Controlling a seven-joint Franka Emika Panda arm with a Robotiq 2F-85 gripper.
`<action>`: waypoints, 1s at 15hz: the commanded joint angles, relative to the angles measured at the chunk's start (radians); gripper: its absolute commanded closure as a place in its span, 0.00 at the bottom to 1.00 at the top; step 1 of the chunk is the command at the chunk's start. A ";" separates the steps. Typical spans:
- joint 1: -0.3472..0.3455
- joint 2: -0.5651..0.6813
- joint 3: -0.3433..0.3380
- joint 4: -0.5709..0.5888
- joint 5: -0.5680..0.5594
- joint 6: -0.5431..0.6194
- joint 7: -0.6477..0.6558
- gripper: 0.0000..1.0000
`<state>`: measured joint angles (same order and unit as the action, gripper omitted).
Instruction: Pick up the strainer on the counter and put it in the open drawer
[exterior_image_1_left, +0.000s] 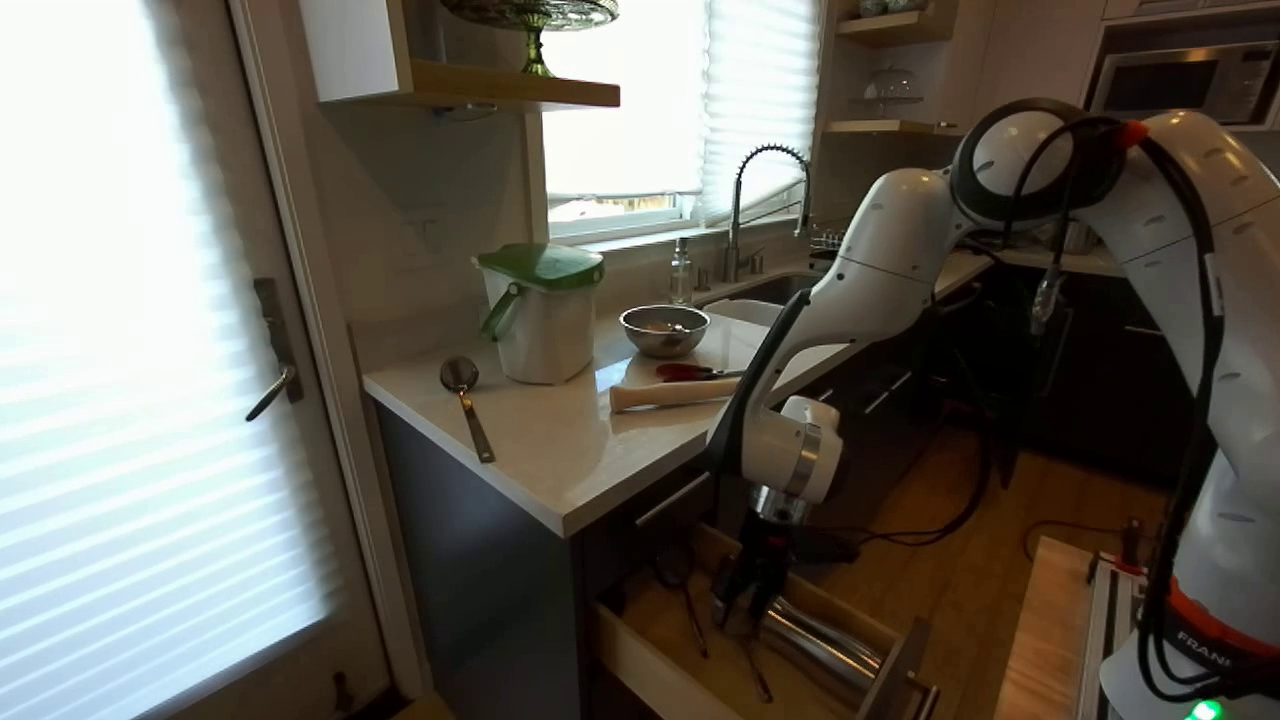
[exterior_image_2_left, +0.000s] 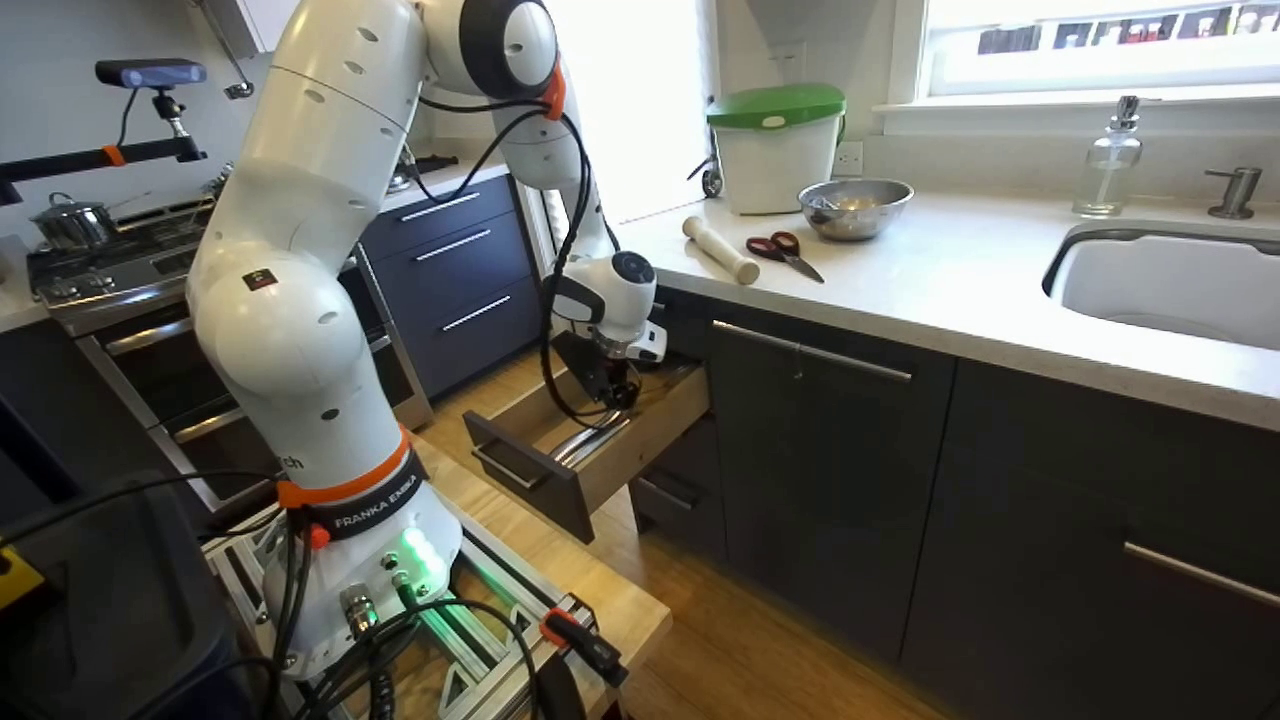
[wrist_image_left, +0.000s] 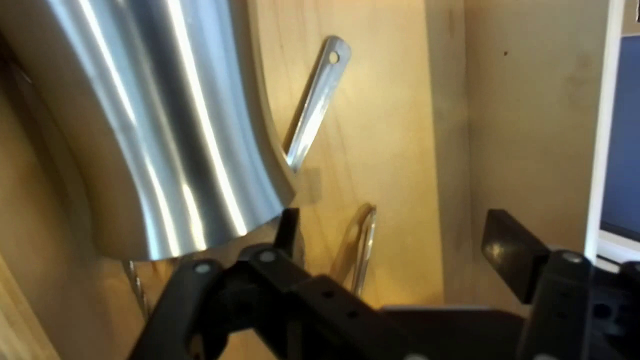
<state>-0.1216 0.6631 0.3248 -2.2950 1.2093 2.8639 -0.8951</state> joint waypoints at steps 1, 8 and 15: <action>-0.010 -0.111 0.028 -0.114 -0.010 -0.038 -0.038 0.00; 0.023 -0.198 0.017 -0.236 -0.059 -0.092 0.062 0.00; 0.040 -0.183 -0.025 -0.315 -0.180 -0.140 0.206 0.00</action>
<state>-0.0912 0.4931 0.3288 -2.5744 1.0773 2.7669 -0.7451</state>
